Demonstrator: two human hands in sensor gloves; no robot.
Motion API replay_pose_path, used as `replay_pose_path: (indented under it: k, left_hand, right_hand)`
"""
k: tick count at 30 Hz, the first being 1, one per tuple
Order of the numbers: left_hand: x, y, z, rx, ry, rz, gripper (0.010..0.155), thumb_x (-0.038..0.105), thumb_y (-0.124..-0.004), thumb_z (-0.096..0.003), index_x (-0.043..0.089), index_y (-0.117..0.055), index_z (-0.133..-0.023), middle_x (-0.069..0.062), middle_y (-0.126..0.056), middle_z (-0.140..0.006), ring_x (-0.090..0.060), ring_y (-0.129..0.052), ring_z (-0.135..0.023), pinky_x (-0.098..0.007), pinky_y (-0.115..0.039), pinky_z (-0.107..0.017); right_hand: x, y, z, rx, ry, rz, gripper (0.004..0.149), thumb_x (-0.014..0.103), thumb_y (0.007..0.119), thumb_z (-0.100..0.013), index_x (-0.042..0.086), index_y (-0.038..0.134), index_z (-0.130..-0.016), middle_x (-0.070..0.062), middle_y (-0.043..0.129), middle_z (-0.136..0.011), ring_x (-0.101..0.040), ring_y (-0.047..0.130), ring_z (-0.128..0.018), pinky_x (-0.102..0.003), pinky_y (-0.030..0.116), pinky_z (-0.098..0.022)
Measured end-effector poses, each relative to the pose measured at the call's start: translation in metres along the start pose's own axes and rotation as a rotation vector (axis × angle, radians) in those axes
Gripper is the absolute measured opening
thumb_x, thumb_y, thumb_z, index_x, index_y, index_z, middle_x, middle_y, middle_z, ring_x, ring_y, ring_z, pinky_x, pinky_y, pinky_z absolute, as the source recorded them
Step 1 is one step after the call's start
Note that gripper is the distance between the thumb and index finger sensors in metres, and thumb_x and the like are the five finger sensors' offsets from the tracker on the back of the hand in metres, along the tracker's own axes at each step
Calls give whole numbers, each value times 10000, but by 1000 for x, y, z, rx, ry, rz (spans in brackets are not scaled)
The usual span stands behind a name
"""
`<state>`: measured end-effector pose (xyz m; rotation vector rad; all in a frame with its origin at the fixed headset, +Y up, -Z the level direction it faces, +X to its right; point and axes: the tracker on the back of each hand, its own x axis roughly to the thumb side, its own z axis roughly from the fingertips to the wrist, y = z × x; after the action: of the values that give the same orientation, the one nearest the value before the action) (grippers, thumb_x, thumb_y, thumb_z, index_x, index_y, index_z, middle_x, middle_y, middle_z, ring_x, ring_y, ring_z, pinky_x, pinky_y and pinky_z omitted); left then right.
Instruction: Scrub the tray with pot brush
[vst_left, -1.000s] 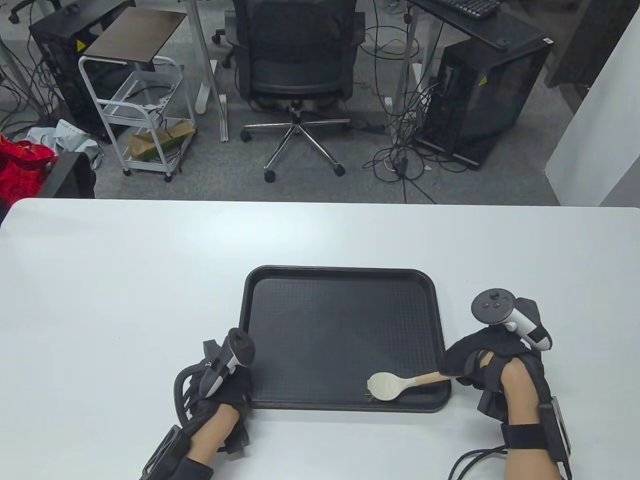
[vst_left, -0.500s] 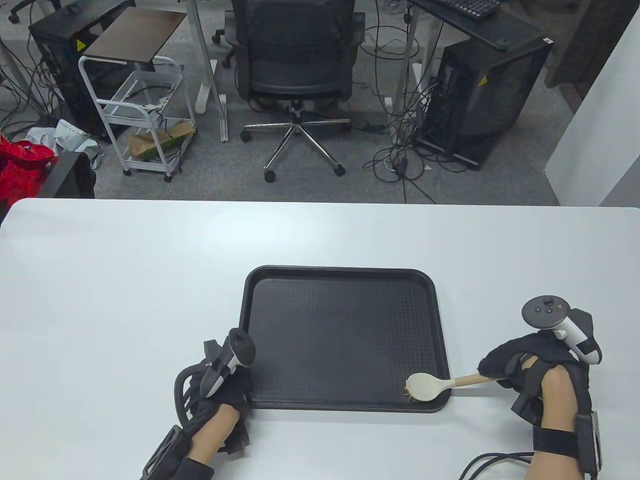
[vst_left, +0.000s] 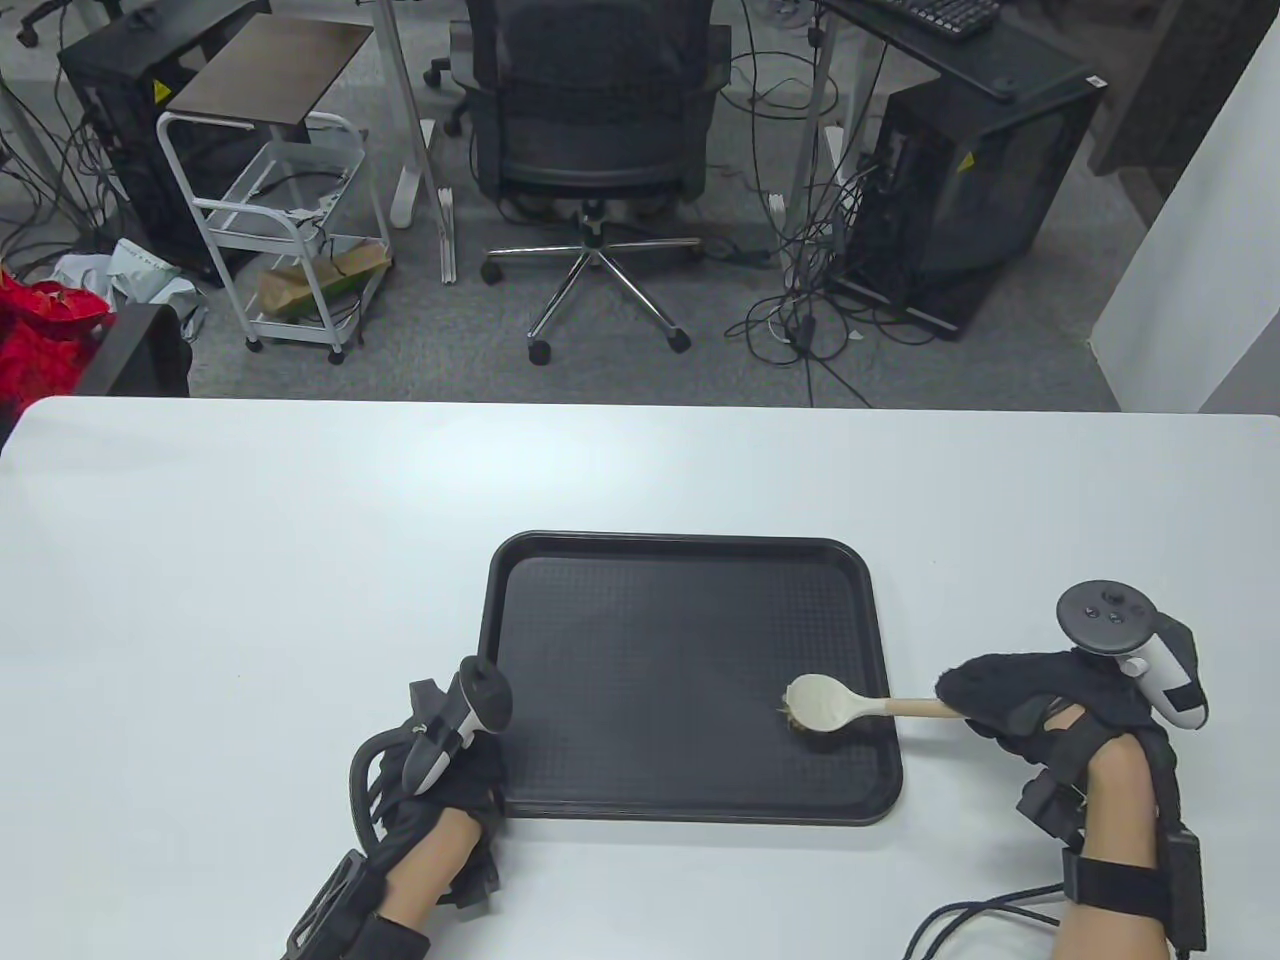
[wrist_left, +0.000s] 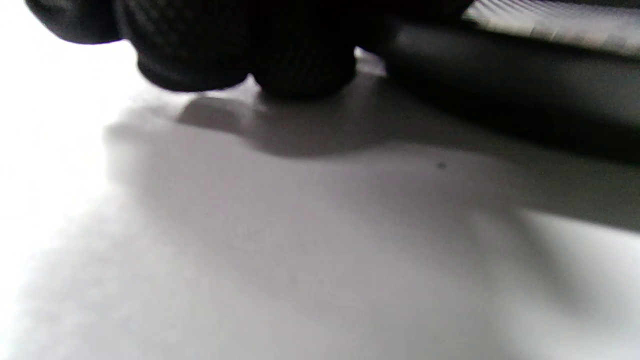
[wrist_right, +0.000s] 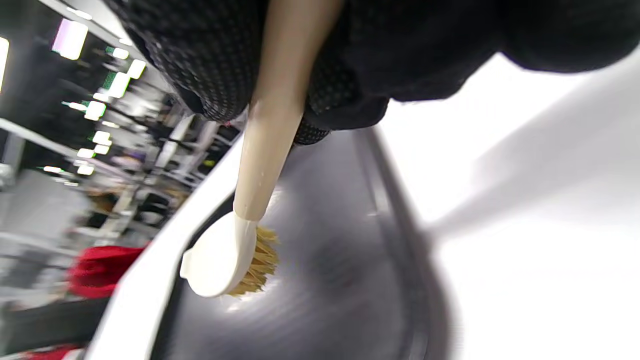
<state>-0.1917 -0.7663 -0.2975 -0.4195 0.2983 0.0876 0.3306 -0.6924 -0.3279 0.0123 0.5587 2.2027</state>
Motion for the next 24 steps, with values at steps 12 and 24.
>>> replay_pose_path:
  k: [12,24]
  left_hand:
    - [3,2,-2,59,18,-13,652,443,-759,-438,78,-567,-943,12,-928,-557,-202,-985,-349,-477,-830,-388]
    - [11,25,-51,62,104,-16,641,448,-782,-428,127,-597,-951,14,-955,-546,-197,-983,-318,-463,-834,-380]
  right_hand:
    - [42,65,-41,6,-104,-190,506,411,805,-461,96,813,-857,-118,948,-552,-222,935,-224,-479,818,-267]
    - [48,83,-49,21,-123,-261,507,404,795,-466,89,802,-863,-122,946,-551,-230,931,-228,-485,812,-272]
